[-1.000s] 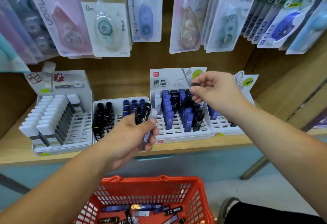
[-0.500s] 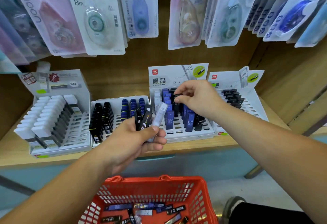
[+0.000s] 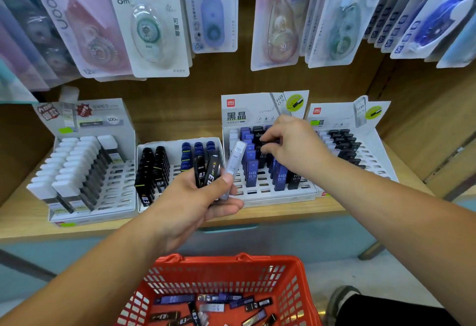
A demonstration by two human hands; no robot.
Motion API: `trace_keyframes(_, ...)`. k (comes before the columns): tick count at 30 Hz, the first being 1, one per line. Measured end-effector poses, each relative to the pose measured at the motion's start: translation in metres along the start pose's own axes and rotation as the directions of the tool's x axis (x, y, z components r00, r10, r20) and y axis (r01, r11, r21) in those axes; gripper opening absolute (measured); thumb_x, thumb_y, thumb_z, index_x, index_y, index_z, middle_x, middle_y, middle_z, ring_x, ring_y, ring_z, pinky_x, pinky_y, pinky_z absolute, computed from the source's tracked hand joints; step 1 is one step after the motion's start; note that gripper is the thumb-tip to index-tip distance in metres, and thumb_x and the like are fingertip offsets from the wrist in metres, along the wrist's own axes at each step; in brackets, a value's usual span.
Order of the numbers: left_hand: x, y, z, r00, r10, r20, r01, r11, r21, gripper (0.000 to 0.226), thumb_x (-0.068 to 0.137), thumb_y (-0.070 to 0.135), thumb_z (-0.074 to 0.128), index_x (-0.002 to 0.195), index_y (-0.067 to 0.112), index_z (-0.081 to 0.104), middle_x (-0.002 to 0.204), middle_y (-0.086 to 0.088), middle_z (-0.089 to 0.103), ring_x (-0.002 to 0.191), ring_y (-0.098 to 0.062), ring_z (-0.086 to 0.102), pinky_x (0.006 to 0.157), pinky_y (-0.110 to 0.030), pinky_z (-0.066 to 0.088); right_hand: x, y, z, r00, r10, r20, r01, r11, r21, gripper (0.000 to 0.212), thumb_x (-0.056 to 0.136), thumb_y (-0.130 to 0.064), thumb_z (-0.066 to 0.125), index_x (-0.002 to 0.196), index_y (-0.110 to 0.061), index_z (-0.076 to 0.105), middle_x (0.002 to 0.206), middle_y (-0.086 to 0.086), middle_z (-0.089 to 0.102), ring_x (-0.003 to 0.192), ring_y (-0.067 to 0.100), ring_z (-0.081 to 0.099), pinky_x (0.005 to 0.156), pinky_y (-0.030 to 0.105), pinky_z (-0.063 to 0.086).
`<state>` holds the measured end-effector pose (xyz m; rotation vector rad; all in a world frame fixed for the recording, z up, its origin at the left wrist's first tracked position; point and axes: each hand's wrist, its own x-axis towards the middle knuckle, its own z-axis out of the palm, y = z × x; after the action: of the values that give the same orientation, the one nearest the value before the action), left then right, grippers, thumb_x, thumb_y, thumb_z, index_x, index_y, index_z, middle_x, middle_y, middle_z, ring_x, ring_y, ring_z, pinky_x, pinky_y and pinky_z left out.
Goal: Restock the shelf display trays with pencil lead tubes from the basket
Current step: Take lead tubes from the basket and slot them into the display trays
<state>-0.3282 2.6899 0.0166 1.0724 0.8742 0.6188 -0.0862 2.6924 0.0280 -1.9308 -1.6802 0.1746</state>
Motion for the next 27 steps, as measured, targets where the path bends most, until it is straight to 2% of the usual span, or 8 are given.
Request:
trace_keyframes(2,-0.001,0.001,-0.001,1.0,0.009,-0.018,-0.008,0.997,0.079,0.026,0.098,0.028,0.067,0.103,0.002,0.065,0.085,-0.009,0.068,0.071,-0.021,0.071,0.051,-0.026,0.054,-0.002,-0.004,-0.001,1.0,-0.014,0.014,0.015,0.998,-0.064,0.03,0.09,-0.018,0.079,0.119,-0.022,0.075,0.092,-0.009,0.066,0.089,0.015,0.059,0.086,0.039,0.053)
trace_keyframes(5,0.002,0.001,-0.006,0.998,0.034,-0.049,-0.027,0.991,0.133,0.029,0.1,0.035,0.064,0.101,0.006,0.061,0.079,-0.007,0.063,0.058,-0.016,0.052,0.043,-0.025,0.036,-0.003,-0.016,-0.012,0.999,-0.034,0.009,0.034,0.998,-0.055,0.035,0.093,-0.02,0.073,0.126,-0.032,0.069,0.096,-0.017,0.069,0.073,0.001,0.055,0.079,0.033,0.055)
trace_keyframes(8,0.006,0.004,-0.008,0.999,0.016,-0.043,-0.015,1.0,0.016,0.029,0.103,0.033,0.059,0.111,0.006,0.065,0.071,-0.002,0.055,0.054,-0.013,0.041,0.044,-0.023,0.028,-0.005,-0.033,-0.027,0.986,-0.044,0.163,-0.011,0.948,0.318,0.039,0.092,-0.001,0.072,0.122,-0.025,0.073,0.108,-0.009,0.074,0.074,0.004,0.063,0.073,0.021,0.055)
trace_keyframes(10,0.007,0.008,-0.008,1.0,-0.013,-0.008,0.012,0.996,-0.092,0.026,0.104,0.032,0.057,0.111,0.009,0.067,0.069,-0.001,0.051,0.053,-0.012,0.037,0.043,-0.022,0.027,-0.011,-0.044,-0.031,0.954,-0.065,0.292,-0.114,0.824,0.555,0.032,0.091,0.007,0.071,0.116,-0.013,0.076,0.107,0.002,0.079,0.087,0.012,0.072,0.075,0.026,0.06)
trace_keyframes(13,0.008,0.009,-0.009,1.0,-0.024,0.004,0.024,0.984,-0.179,0.024,0.105,0.031,0.056,0.104,0.01,0.068,0.068,-0.003,0.052,0.052,-0.012,0.037,0.041,-0.021,0.027,-0.015,-0.048,-0.028,0.944,-0.032,0.329,-0.227,0.659,0.717,0.021,0.089,0.008,0.071,0.108,0.0,0.075,0.1,0.017,0.079,0.084,0.025,0.076,0.078,0.033,0.064)
trace_keyframes(18,0.011,0.003,-0.012,0.959,0.177,-0.222,-0.153,0.981,0.119,0.033,0.11,0.031,0.049,0.106,0.002,0.064,0.074,-0.015,0.067,0.053,-0.023,0.052,0.044,-0.029,0.035,-0.013,-0.047,-0.025,0.945,0.105,0.309,-0.307,0.608,0.732,0.022,0.084,0.001,0.08,0.104,0.006,0.072,0.076,0.021,0.075,0.062,0.025,0.072,0.061,0.031,0.064)
trace_keyframes(24,0.005,0.003,-0.011,0.958,0.272,-0.094,-0.236,0.93,0.283,0.032,0.108,0.029,0.051,0.102,0.0,0.063,0.084,-0.017,0.071,0.057,-0.02,0.059,0.046,-0.029,0.042,-0.009,-0.053,-0.022,0.936,0.17,0.309,-0.353,0.466,0.812,0.021,0.084,0.005,0.078,0.104,0.002,0.072,0.081,0.019,0.076,0.069,0.024,0.074,0.063,0.027,0.062)
trace_keyframes(27,0.008,0.005,-0.015,0.948,0.271,-0.163,-0.205,0.919,0.336,0.027,0.108,0.029,0.053,0.101,0.004,0.061,0.077,-0.013,0.071,0.051,-0.02,0.059,0.044,-0.029,0.039,-0.005,-0.052,-0.024,0.968,0.177,0.179,-0.252,0.634,0.731,0.014,0.086,0.006,0.077,0.096,-0.003,0.073,0.078,0.016,0.076,0.068,0.024,0.074,0.066,0.03,0.064)
